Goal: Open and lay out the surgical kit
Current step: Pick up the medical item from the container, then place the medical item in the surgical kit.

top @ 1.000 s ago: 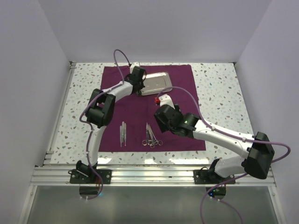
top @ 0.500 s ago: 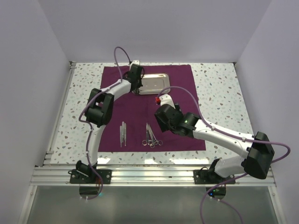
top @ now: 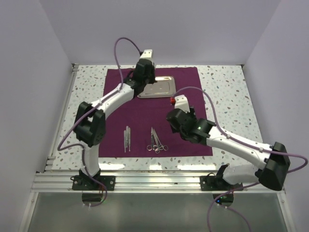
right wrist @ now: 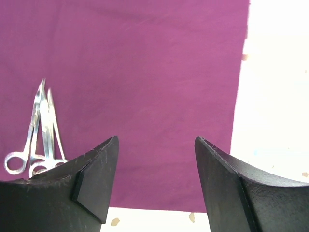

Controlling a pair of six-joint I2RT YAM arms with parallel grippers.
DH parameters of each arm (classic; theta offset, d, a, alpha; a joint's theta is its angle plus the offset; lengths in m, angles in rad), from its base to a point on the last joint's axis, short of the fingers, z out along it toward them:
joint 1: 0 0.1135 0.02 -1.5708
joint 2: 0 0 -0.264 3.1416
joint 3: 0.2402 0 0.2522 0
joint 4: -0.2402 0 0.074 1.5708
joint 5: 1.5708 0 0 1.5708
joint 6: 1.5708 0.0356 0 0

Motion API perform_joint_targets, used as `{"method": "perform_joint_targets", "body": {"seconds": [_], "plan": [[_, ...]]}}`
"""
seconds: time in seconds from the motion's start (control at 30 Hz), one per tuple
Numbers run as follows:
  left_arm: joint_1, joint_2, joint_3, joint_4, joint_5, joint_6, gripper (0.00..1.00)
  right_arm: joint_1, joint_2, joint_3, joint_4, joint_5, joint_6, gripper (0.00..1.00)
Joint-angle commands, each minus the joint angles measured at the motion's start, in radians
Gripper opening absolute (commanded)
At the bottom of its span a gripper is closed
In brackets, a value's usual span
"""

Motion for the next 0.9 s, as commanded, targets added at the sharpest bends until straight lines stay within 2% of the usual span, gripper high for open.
{"method": "perform_joint_targets", "body": {"seconds": [0.0, 0.13, 0.27, 0.33, 0.57, 0.87], "plan": [[-0.116, -0.135, -0.243, 0.112, 0.037, -0.1, 0.0, -0.004, -0.169, -0.026, -0.007, 0.191, 0.137, 0.68], [-0.24, -0.207, -0.421, 0.194, -0.037, -0.266, 0.0, -0.005, -0.442, -0.115, 0.021, 0.308, 0.205, 0.7], [-0.397, -0.224, -0.506, 0.227, -0.14, -0.366, 0.0, -0.005, -0.567, -0.155, 0.038, 0.36, 0.194, 0.71], [-0.437, -0.213, -0.509, 0.209, -0.199, -0.425, 0.0, -0.005, -0.57, -0.145, 0.007, 0.377, 0.199, 0.71], [-0.582, -0.121, -0.506, 0.231, -0.244, -0.567, 0.0, -0.005, -0.529, -0.122, -0.03, 0.379, 0.233, 0.71], [-0.676, -0.065, -0.488, 0.154, -0.367, -0.768, 0.0, -0.005, -0.564, -0.137, -0.027, 0.388, 0.226, 0.71]]}}
